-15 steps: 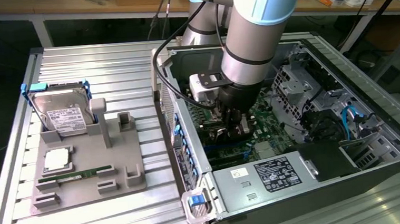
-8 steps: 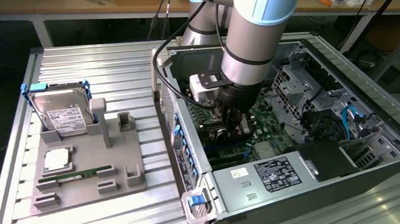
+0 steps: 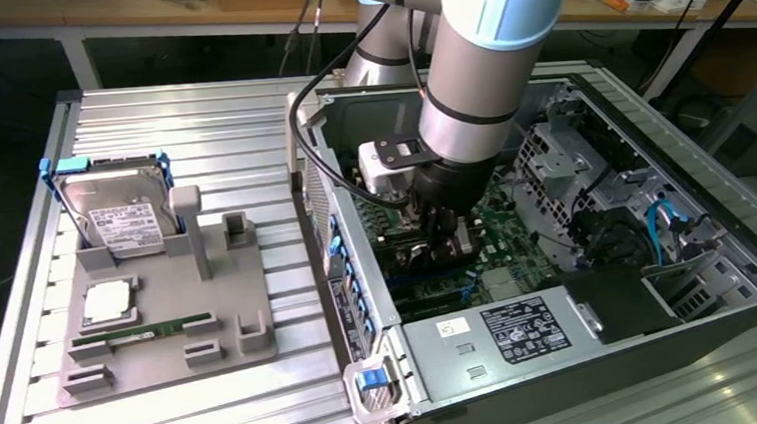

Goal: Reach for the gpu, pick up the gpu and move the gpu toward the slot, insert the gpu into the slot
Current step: 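Insert the gpu into the slot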

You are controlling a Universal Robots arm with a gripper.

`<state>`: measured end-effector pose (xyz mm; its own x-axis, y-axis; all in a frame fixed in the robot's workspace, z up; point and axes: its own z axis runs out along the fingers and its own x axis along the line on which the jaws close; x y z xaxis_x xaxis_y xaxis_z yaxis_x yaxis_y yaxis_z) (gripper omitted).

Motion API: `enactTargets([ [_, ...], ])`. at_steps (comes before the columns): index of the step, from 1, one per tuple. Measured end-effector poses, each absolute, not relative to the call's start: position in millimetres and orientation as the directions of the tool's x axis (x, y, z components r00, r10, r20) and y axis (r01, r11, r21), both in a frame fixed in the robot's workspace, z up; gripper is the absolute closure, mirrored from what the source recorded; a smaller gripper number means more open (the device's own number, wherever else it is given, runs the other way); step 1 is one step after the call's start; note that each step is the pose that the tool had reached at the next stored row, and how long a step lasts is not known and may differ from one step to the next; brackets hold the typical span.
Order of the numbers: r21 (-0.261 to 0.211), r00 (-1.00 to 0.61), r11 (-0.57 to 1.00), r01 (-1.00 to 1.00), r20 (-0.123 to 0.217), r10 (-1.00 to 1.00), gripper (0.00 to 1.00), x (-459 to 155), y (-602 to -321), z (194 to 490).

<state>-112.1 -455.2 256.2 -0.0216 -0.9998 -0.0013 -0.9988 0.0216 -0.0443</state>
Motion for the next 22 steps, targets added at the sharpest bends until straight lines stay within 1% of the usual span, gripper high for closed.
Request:
enactTargets([
  [22, -0.044, -0.022, 0.022, -0.999, -0.001, -1.000, 0.73, -112.2, -455.2, 251.8],
])
